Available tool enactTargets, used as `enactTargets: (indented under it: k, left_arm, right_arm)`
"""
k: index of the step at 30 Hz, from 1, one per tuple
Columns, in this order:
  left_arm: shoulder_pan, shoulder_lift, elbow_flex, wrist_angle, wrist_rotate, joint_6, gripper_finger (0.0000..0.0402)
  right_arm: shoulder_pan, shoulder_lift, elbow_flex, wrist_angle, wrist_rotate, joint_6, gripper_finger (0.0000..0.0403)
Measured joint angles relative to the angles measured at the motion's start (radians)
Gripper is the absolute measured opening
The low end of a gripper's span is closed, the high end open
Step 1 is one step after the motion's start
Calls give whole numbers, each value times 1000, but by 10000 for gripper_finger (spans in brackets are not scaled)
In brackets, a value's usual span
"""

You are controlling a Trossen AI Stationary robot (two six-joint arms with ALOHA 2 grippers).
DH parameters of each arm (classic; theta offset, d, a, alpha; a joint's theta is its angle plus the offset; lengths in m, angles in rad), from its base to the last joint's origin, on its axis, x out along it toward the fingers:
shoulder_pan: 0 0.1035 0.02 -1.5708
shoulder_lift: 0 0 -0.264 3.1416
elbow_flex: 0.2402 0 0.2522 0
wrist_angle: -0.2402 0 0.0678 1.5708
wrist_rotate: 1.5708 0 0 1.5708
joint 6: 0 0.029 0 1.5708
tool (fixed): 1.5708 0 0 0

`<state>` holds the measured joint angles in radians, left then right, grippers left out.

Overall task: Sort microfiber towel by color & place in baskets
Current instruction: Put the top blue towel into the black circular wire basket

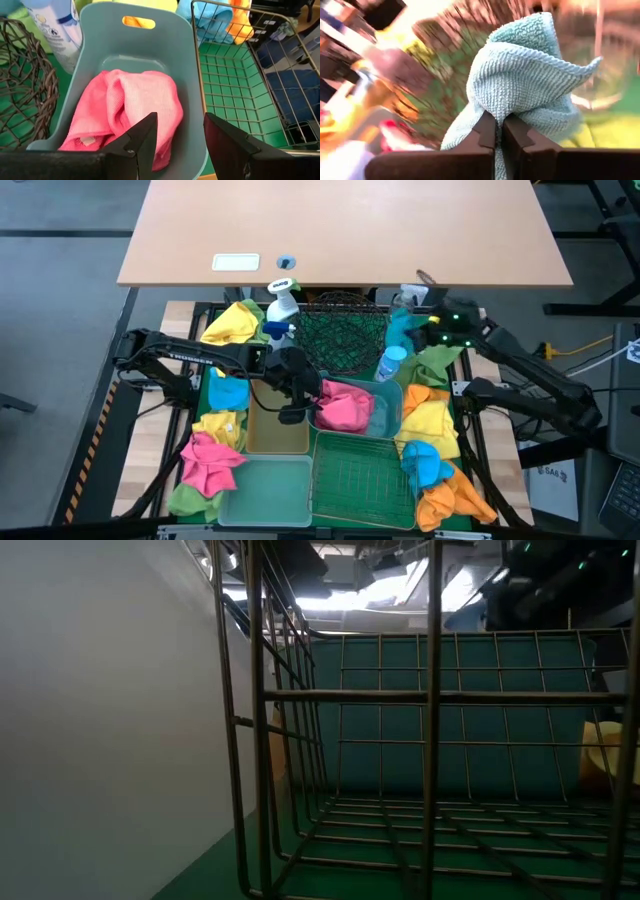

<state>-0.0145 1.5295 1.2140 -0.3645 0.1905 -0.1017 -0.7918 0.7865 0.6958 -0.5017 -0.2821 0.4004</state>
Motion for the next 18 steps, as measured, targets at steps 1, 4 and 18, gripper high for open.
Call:
enactTargets:
  k: [1, 4, 18]
  left_arm:
    - [0, 0, 0, 4, 0, 0, 155]
    - [0, 0, 0, 19, 0, 0, 155]
    - [0, 0, 0, 23, 0, 8, 155]
  right_arm:
    - [0, -13, 15, 2, 0, 0, 5]
    - [0, -36, 72, 7, 1, 0, 4]
    - [0, 31, 204, 337, -93, 53, 6]
